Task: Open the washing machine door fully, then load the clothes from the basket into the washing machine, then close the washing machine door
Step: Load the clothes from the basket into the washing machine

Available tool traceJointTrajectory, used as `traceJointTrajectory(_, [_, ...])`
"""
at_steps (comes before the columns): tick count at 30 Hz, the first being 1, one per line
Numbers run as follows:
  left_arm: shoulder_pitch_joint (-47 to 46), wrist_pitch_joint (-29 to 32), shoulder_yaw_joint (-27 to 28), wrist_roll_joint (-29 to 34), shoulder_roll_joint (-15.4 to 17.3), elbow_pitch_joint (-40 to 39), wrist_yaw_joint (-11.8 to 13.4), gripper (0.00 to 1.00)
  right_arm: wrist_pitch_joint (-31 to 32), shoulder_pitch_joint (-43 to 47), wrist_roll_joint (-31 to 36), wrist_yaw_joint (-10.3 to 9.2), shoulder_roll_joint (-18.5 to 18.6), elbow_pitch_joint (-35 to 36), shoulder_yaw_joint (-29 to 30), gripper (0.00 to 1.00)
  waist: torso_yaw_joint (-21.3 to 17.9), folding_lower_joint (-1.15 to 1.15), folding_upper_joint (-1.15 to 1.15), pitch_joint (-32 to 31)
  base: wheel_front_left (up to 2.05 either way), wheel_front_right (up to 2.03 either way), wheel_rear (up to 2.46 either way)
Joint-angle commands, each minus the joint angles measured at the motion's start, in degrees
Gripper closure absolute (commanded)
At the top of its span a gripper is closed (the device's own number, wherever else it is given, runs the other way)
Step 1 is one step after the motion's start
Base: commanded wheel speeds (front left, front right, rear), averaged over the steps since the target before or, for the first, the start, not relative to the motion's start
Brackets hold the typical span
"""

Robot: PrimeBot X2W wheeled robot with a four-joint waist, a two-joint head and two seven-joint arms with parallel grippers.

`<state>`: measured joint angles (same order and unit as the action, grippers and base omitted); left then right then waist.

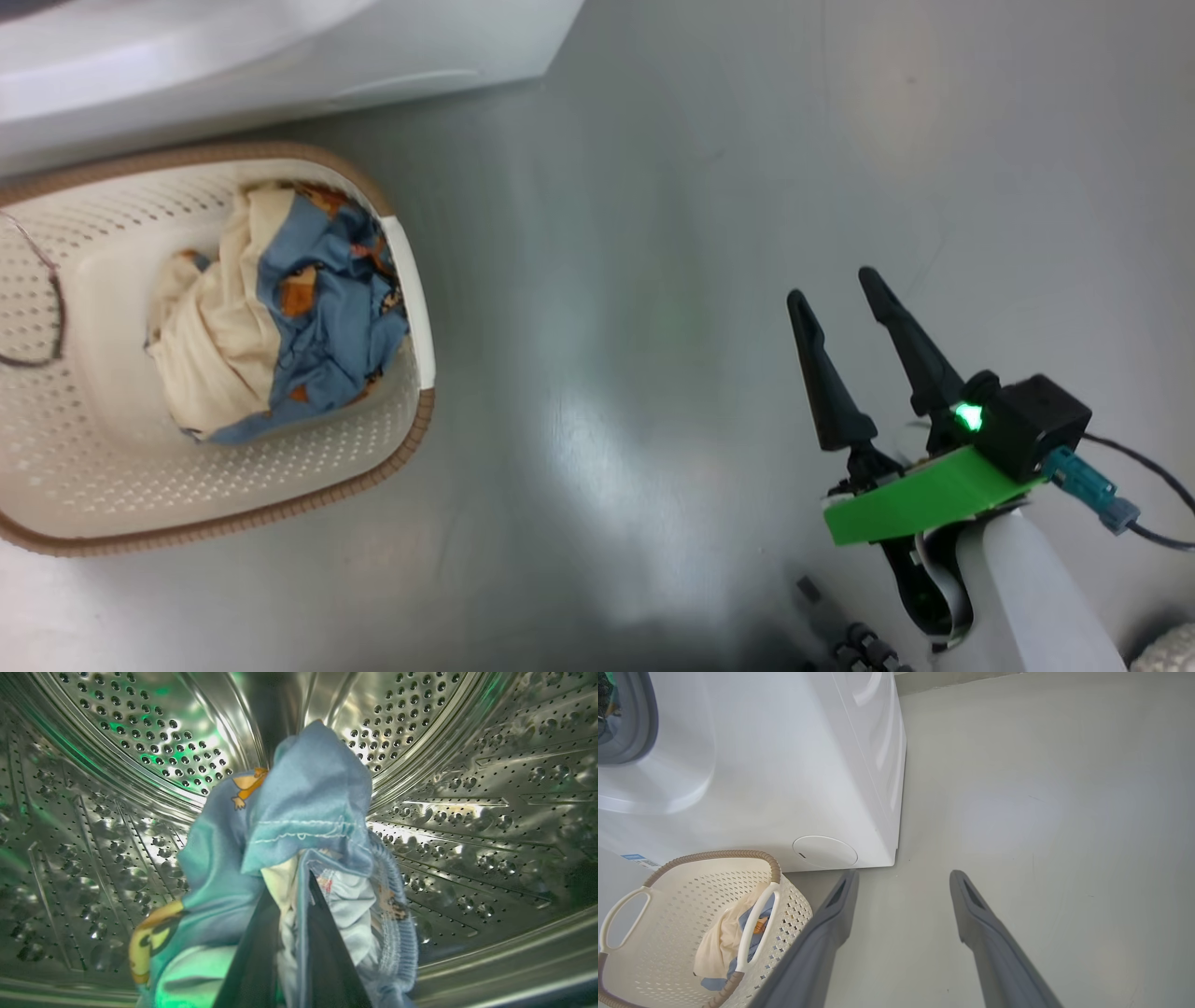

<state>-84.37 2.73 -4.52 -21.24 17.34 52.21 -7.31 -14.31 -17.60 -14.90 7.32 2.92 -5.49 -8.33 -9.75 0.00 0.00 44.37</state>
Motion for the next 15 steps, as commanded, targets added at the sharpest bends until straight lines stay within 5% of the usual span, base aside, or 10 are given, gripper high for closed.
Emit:
traceJointTrajectory(1, [-1.2, 0.5, -0.3, -0.8, 3.3, -2.0, -0.2, 1.0, -0.7, 0.4, -1.1, 0.17, 0.0, 1.4, -1.4, 0.0, -0.3, 0.0, 0.0, 2.4, 0.0, 0.0, 0.0])
traceJointTrajectory(6, [-3.4, -0.1, -2.3, -6.0, 5.2, -5.6, -0.2, 1.0, -0.7, -1.0, -2.2, 0.17, 0.0, 1.5, -2.1, 0.0, -0.4, 0.0, 0.0, 5.4, 0.0, 0.0, 0.0])
traceJointTrajectory(15, [-4.2, -13.3, -8.0, -9.5, 10.7, -11.7, -0.2, 1.0, -0.7, -2.4, -4.0, 0.17, 0.0, 1.0, -3.0, 0.0, -1.4, 0.0, 0.0, 6.0, 0.0, 0.0, 0.0])
